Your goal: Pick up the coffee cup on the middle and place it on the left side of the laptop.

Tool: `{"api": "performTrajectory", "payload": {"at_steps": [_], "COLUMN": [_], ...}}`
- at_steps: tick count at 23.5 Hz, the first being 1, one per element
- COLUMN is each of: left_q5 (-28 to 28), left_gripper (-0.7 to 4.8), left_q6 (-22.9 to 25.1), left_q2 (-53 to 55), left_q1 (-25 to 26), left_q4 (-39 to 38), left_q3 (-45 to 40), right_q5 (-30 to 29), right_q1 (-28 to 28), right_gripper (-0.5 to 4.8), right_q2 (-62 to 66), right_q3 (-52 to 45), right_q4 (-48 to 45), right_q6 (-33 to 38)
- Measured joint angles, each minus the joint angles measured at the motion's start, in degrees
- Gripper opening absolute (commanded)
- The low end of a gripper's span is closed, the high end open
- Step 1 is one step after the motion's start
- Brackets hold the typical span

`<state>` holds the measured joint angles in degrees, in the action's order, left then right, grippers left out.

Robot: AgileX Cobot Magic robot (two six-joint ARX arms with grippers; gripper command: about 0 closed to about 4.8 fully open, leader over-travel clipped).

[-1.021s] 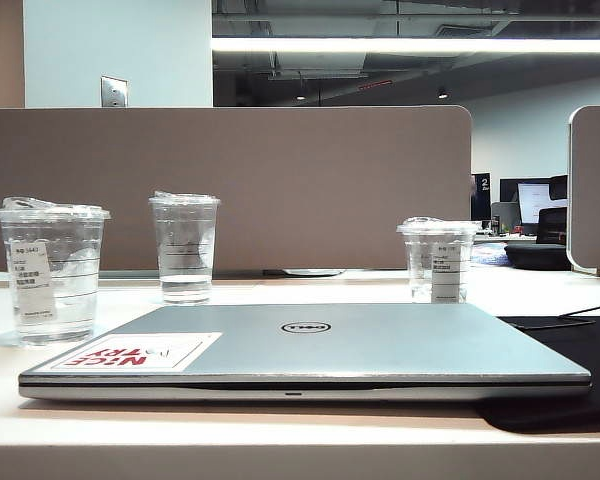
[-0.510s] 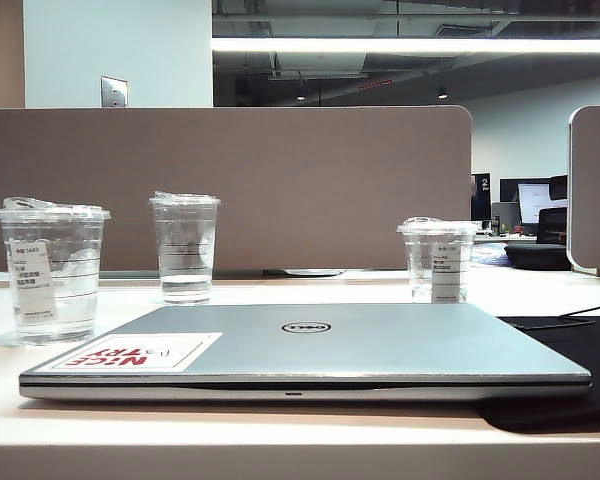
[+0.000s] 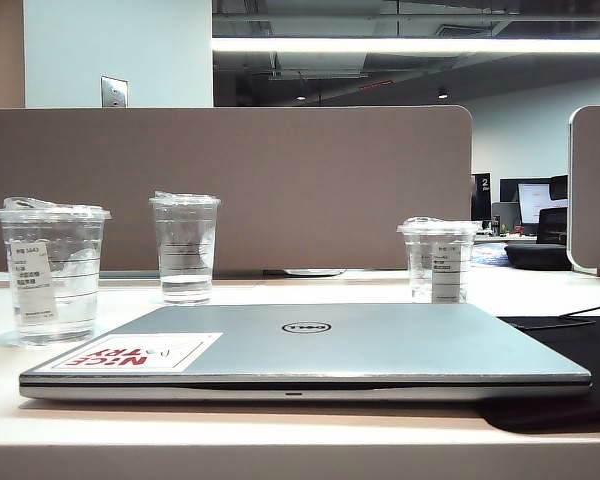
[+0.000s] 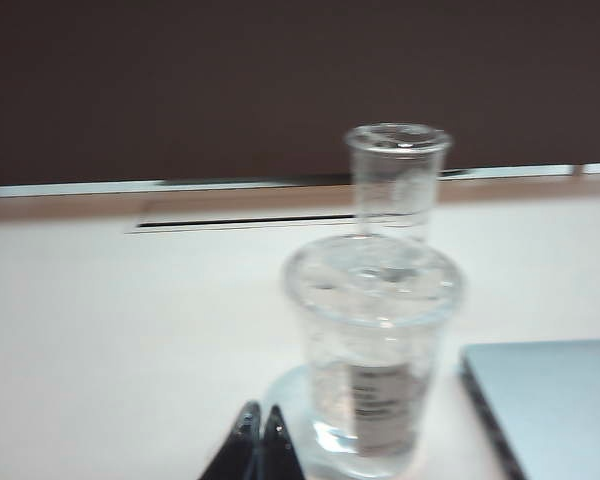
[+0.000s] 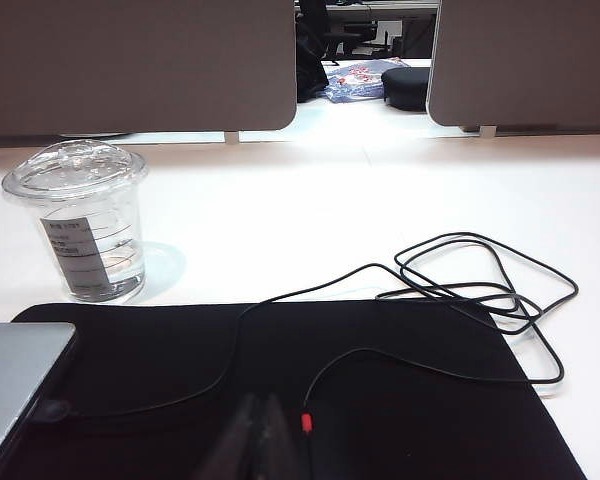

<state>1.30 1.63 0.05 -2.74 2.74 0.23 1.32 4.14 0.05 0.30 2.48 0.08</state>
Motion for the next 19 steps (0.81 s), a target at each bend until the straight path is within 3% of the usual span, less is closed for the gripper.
{"api": "performTrajectory", "payload": {"at_steps": [19], "left_q5": [0.0], "left_gripper": [-0.05], "left_q6": [0.0], "left_q2": [0.0], "left_q1": [1.7], "left_q4": [0.0], "left_q3": [0.0], "right_q5": [0.0], "right_q1": [0.0], "right_gripper": [-0.05], "right_q2": [0.0], "right_q3": [0.0], "right_q4": [0.0], "right_q6": [0.0]}}
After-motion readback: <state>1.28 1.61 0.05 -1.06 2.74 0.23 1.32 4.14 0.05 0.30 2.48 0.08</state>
